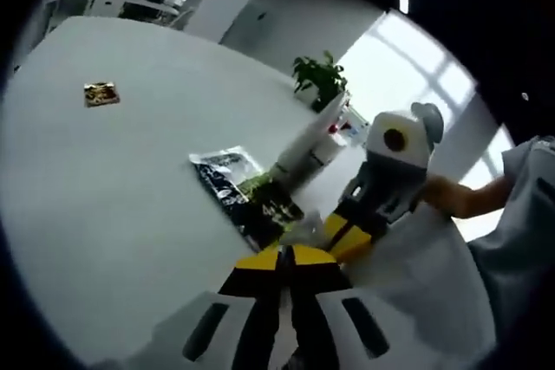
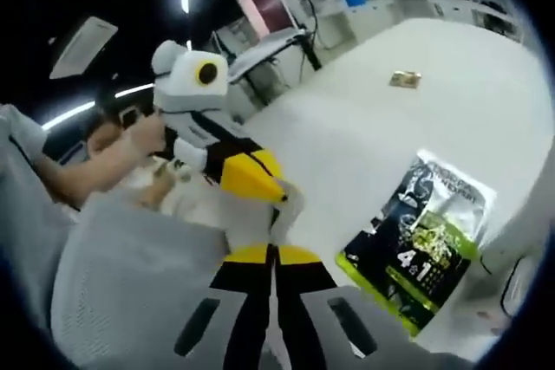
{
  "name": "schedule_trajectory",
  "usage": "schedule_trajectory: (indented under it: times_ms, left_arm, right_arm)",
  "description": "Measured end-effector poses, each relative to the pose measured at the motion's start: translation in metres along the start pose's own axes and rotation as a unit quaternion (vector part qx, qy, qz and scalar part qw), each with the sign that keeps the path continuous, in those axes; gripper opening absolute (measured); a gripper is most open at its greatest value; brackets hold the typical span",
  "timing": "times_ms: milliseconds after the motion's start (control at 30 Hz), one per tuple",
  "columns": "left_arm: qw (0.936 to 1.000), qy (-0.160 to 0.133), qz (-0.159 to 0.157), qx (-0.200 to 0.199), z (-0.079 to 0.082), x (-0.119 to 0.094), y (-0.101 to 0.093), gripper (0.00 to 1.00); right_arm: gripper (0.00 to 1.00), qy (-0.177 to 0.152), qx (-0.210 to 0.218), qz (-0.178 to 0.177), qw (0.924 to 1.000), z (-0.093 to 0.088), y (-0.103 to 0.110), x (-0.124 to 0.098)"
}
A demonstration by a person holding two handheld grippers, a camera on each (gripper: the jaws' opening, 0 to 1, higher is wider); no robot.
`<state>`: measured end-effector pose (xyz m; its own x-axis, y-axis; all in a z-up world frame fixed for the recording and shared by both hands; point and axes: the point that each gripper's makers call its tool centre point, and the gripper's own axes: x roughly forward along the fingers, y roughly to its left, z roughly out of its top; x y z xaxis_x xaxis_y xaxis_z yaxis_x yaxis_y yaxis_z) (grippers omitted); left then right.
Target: Arrange the skincare products in the storage area until every visible bottle or jar stands upright without overlapping.
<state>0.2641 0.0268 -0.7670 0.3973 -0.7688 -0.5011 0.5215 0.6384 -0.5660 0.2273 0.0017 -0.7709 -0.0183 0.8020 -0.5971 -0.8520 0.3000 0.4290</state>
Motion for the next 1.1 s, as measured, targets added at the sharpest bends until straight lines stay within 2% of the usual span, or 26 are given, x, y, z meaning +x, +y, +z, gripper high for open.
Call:
schedule_trajectory:
  times_ms: [233,300,500,600,700,800,1000,1100]
  left_arm:
    - [0.9979,0.038,0.049,0.021,-0.009,0.009,0.022,0.0]
    - [0.9962,0.051,0.064,0.031,-0.013,0.01,0.029,0.0]
    - [0.9921,0.074,0.088,0.05,-0.018,0.01,0.041,0.0]
    - [0.9893,0.088,0.099,0.061,-0.023,0.008,0.041,0.0]
    - [0.9856,0.105,0.107,0.077,-0.027,0.008,0.042,0.0]
    - [0.9833,0.113,0.112,0.088,-0.027,0.009,0.044,0.0]
    - [0.9797,0.129,0.098,0.118,-0.021,0.016,0.044,0.0]
    - [0.9742,0.146,0.104,0.137,-0.019,0.019,0.05,0.0]
  right_arm:
    - [0.02,0.017,-0.017,-0.015,0.9996,-0.004,-0.011,0.021]
    - [0.03,0.029,-0.034,-0.022,0.9988,-0.006,-0.014,0.028]
    - [0.04,0.043,-0.059,-0.035,0.9968,-0.008,-0.022,0.044]
    - [0.06,0.043,-0.06,-0.038,0.9965,-0.008,-0.026,0.046]
    - [0.1,0.046,-0.068,-0.052,0.9953,-0.008,-0.033,0.047]
    - [0.14,0.054,-0.114,-0.085,0.9884,-0.009,-0.043,0.044]
    - [0.19,0.037,-0.129,-0.098,0.986,-0.002,-0.046,0.04]
    - [0.2,0.024,-0.163,-0.128,0.978,0.004,-0.053,0.033]
